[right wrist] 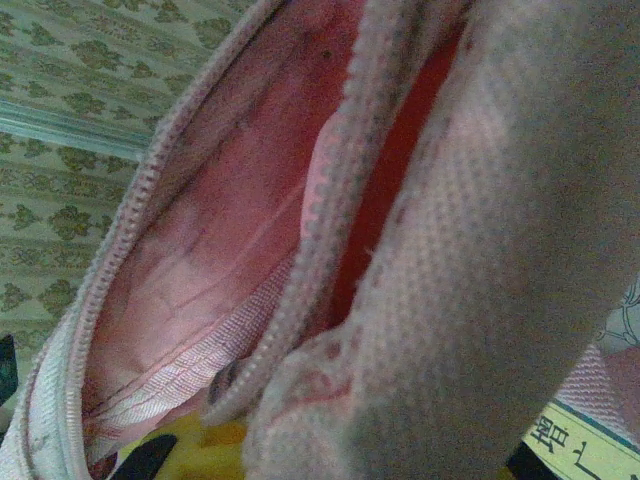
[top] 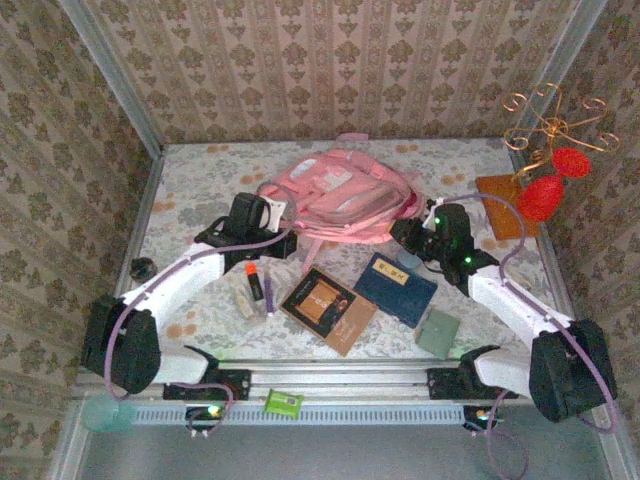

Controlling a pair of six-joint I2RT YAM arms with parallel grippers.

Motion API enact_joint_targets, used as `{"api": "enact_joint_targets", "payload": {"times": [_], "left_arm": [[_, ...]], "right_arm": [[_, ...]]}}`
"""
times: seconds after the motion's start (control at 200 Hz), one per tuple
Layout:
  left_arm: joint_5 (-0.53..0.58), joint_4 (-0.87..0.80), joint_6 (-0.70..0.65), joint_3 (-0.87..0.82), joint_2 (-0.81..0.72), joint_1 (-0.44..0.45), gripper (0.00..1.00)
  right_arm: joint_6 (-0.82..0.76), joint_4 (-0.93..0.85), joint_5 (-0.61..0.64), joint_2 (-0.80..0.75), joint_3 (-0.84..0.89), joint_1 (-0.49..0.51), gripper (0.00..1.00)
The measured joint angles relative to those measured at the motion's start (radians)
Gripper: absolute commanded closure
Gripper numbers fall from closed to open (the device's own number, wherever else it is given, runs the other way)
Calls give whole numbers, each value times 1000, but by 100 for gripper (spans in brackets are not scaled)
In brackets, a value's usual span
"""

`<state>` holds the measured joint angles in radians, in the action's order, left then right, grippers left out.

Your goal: Pack books, pencil case, and school supplies into a backpack

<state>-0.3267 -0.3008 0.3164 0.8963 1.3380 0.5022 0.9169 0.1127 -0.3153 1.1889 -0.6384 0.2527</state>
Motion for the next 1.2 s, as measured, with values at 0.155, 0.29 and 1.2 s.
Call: {"api": "enact_joint_targets", "payload": {"times": [0.155,0.29,1.2], "left_arm": [[46,11,1,0,8,-9,100],[69,57,6,-8,13,-22,95],[41,50,-117,203,90,69,9]], "right_arm": [[1,23,2,37,0,17,100],[3,52,61,46,0,66,100],[-66,140,245,220,-86,249,100]]}}
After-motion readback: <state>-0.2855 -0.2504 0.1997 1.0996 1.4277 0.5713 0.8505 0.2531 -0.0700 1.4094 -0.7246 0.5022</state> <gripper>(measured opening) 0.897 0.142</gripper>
